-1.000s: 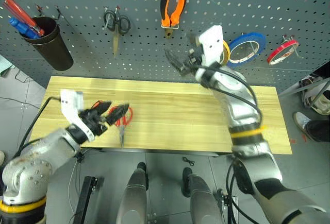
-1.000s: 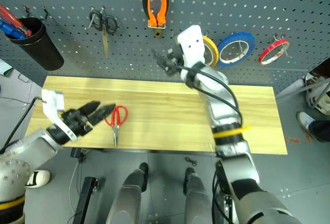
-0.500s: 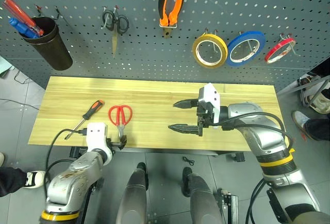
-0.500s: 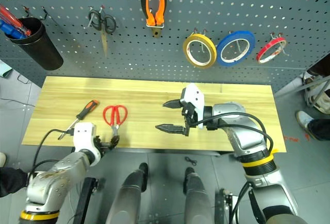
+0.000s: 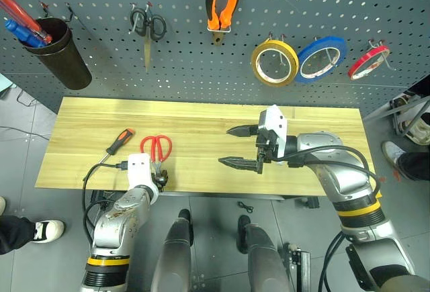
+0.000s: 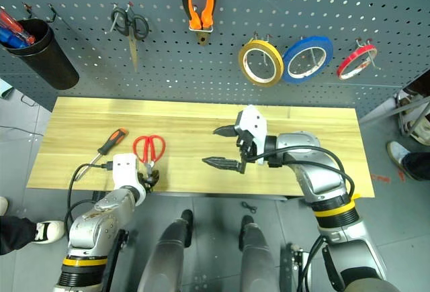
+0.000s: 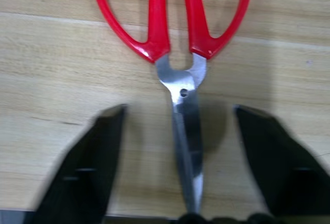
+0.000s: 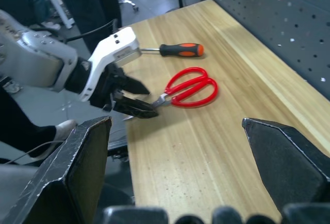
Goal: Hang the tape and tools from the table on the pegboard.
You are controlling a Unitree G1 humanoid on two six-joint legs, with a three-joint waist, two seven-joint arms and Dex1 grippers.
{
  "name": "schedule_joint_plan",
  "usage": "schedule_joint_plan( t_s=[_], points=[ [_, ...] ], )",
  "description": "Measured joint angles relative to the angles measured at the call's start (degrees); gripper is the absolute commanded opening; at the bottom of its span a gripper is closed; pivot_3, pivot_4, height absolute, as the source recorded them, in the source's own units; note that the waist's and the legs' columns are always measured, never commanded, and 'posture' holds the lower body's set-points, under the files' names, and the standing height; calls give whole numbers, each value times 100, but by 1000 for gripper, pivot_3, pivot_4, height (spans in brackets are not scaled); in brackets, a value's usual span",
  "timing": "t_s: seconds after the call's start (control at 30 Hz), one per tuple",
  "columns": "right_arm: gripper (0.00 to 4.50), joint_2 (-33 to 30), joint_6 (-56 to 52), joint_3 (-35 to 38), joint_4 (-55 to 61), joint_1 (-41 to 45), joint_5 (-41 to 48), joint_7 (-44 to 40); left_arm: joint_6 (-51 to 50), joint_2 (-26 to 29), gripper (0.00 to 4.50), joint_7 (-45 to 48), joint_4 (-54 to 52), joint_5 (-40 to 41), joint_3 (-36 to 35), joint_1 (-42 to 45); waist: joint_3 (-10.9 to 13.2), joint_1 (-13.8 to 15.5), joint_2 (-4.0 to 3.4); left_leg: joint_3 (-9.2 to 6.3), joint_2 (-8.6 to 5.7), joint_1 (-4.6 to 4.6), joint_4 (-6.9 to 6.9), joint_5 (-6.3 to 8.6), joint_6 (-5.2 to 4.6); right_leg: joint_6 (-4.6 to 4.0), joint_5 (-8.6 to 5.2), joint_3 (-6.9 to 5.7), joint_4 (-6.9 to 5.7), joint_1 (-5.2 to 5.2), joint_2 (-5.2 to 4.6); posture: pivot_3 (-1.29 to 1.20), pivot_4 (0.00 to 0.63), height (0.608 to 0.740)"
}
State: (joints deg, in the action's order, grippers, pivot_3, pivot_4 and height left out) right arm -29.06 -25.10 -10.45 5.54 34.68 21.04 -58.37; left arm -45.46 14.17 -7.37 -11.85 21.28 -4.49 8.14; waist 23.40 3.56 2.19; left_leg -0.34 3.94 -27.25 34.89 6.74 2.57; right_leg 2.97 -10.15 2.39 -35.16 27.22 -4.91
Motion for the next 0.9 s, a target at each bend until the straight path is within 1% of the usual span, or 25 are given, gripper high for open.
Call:
schedule_joint_plan(
  t_s=[0.07,0.1,0.13,0.33,0.47,0.53,0.67,0.73,0.83,0.9],
  points=[
    [4500,-7,-33,5,89,-40,2,17,-70,-27,918,9,14,-61,-110,29,2,-8,0,0,0,0,0,0,0,1,-1,0,1,0,0,101,502,740],
    [4500,-9,-42,6,120,-57,2,34,-95,-26,356,19,21,-97,-148,44,4,-10,-1,0,0,0,0,0,0,1,-1,1,1,0,0,101,502,740],
    [4500,-10,-57,9,145,-76,3,63,-101,-23,125,53,26,-120,-186,81,6,-11,-3,0,0,0,0,0,0,1,-1,0,1,0,0,98,502,740],
    [4500,-5,-59,9,169,-96,3,170,-120,-50,130,197,47,-297,-218,135,26,-32,-6,0,0,0,-1,0,0,2,-2,0,3,0,0,105,488,740],
    [4500,0,-82,24,297,-151,32,256,-210,28,130,387,-241,-341,-172,-70,32,-72,-2,0,-1,-4,-4,1,1,4,-2,0,8,0,0,112,467,740],
    [4500,11,-288,172,600,-164,231,383,-247,249,130,615,-837,-334,-93,-444,51,-101,9,-1,0,-9,-8,1,1,5,-2,0,10,5,0,118,456,740],
    [4500,44,-790,642,1262,-33,831,649,-152,754,130,1037,-2221,-332,-106,-977,60,-110,9,0,1,-8,-16,2,3,3,-3,0,9,11,0,137,434,740],
    [4500,105,-997,852,1497,175,1200,796,50,941,130,1239,-2688,-392,-16,-1243,60,-109,9,1,1,-9,-15,4,6,3,-4,0,14,10,-1,145,422,740],
    [4500,296,-1313,1143,1576,532,1712,1102,403,1077,130,1385,-3107,-587,110,-1559,60,-108,10,3,1,-16,-15,6,9,1,-3,-1,19,15,-2,160,400,740],
    [4500,437,-1565,1386,1561,1016,2116,1438,689,1161,130,1431,-3512,-790,116,-1555,60,-98,10,3,1,-28,-15,6,9,-1,0,-1,15,29,-2,169,392,740]
  ],
)
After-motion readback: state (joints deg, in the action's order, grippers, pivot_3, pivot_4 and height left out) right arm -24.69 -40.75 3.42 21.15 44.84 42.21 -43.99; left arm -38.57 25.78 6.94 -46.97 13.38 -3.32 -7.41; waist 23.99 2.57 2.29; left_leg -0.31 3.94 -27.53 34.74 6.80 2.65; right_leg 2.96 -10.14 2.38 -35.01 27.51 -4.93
